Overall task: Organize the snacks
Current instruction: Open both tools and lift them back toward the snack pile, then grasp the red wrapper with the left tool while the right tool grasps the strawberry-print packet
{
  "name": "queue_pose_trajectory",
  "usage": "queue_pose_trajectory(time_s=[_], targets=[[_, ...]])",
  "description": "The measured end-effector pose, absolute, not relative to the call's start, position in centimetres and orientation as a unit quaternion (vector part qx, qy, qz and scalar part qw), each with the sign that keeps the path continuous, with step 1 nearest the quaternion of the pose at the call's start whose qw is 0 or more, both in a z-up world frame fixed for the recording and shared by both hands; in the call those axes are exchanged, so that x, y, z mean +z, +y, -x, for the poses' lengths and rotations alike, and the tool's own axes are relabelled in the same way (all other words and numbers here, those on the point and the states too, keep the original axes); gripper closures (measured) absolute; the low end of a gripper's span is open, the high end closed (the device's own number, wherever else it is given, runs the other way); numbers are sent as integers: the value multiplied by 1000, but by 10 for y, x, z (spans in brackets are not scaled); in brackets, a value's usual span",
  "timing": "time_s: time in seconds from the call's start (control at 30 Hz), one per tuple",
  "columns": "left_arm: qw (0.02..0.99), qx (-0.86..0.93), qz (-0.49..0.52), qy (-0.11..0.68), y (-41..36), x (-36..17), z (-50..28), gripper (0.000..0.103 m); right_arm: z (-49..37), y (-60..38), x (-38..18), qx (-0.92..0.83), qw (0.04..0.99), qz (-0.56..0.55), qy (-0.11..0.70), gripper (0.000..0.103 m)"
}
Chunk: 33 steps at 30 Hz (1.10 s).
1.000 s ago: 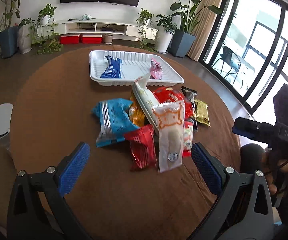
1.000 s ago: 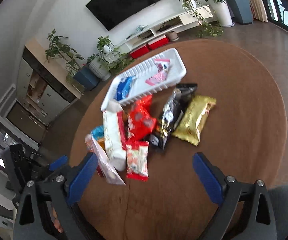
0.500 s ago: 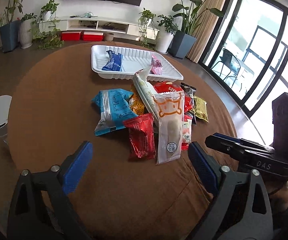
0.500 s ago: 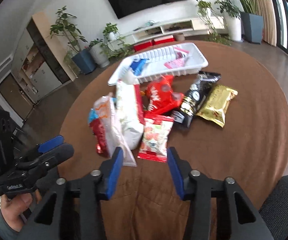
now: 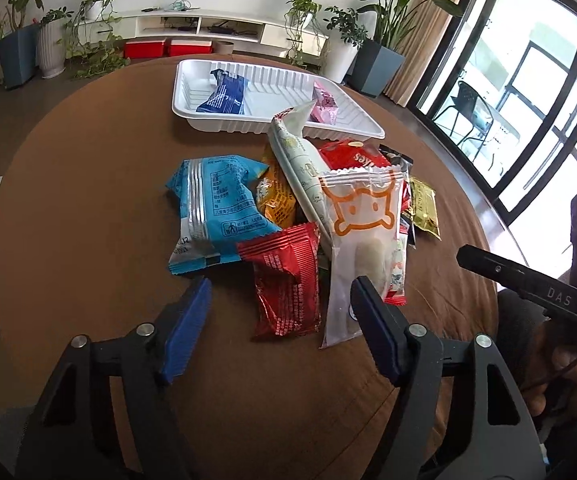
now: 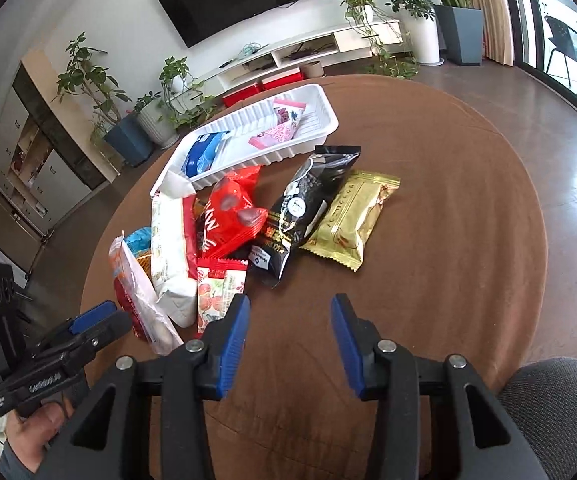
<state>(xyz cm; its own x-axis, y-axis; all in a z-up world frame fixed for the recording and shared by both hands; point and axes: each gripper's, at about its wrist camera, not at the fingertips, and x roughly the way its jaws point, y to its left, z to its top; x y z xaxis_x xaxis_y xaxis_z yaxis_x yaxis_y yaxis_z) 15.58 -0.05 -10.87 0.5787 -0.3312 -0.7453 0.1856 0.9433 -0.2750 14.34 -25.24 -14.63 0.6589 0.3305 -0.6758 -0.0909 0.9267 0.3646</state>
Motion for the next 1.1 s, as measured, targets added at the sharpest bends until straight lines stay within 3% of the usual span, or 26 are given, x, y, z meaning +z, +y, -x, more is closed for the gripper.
queue_pose_trajectory(time_s=[0.07,0.33,0.4,0.47,0.57,0.83,1.1], targets=[[882,-141,83,442,1,-112,-160,43,-142,-251,-146,118,899,-149,395,57],[874,-147,76,457,-7,-123,-171,44,-141,-242,-147,125,898,-135,400,57],[871,-153,80,461,-7,-126,-176,56,-141,-236,-147,132,895,-132,405,57],[871,-152,81,461,-7,-125,-178,56,-140,-231,-148,137,894,-128,407,57],[869,-157,80,463,-7,-128,-183,71,-140,-225,-149,141,892,-122,411,56],[868,-170,84,459,-3,-131,-180,73,-141,-216,-151,145,888,-118,421,45],[863,-178,102,462,12,-131,-168,73,-156,-193,-151,148,884,-86,436,45]])
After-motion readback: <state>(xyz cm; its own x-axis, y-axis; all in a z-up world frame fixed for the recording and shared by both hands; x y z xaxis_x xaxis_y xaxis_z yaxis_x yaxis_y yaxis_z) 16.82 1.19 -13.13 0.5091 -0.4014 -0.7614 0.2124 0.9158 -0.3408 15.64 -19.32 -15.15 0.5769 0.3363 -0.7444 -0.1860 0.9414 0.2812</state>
